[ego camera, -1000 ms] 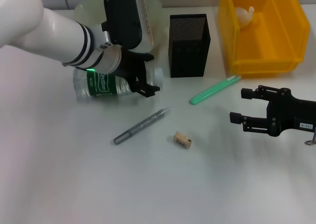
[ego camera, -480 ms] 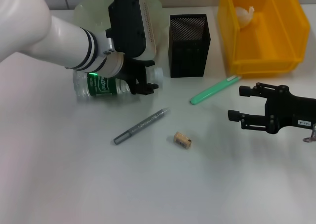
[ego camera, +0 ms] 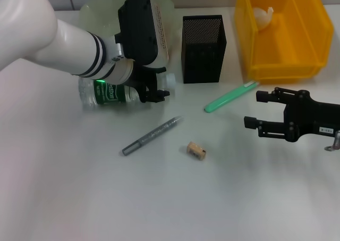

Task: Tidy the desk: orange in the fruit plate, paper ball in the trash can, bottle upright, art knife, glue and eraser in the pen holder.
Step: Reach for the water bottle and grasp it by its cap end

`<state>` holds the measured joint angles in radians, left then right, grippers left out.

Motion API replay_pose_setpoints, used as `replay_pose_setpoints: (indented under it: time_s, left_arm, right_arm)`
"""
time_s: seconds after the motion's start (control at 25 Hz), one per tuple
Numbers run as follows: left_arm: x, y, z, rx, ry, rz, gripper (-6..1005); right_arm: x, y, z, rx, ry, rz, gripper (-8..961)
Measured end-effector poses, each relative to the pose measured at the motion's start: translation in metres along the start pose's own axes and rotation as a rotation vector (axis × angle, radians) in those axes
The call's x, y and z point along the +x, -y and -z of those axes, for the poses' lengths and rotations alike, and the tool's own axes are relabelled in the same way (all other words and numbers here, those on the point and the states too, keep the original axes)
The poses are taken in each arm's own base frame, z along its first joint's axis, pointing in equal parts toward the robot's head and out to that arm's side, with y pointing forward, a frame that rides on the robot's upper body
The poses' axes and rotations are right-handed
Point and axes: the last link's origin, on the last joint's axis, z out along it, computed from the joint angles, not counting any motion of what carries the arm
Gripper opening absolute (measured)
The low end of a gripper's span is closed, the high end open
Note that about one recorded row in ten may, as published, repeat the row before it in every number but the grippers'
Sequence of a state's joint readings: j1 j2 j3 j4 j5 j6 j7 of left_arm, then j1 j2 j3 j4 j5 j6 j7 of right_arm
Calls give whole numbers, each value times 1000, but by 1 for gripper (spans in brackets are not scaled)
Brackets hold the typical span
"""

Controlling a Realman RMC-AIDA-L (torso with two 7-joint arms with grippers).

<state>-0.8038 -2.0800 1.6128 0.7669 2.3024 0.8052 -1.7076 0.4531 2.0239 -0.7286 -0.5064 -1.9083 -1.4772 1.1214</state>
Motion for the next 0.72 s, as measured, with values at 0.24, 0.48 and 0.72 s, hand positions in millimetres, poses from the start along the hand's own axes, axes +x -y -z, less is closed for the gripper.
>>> replay_pose_setpoints:
  time_s: [0.24,0.48,0.72]
  left_arm:
    - [-2,-3,-3,5,11,-17,558]
    - [-2,-3,-3,6,14,-22,492]
    - [-2,-6,1,0,-1,5,443]
  right_arm:
    - [-2,0,-2,-3,2,1,765]
    - [-2,1,-2,-4,2,-7,765]
    - [-3,1,-2,-3,2,-10,765]
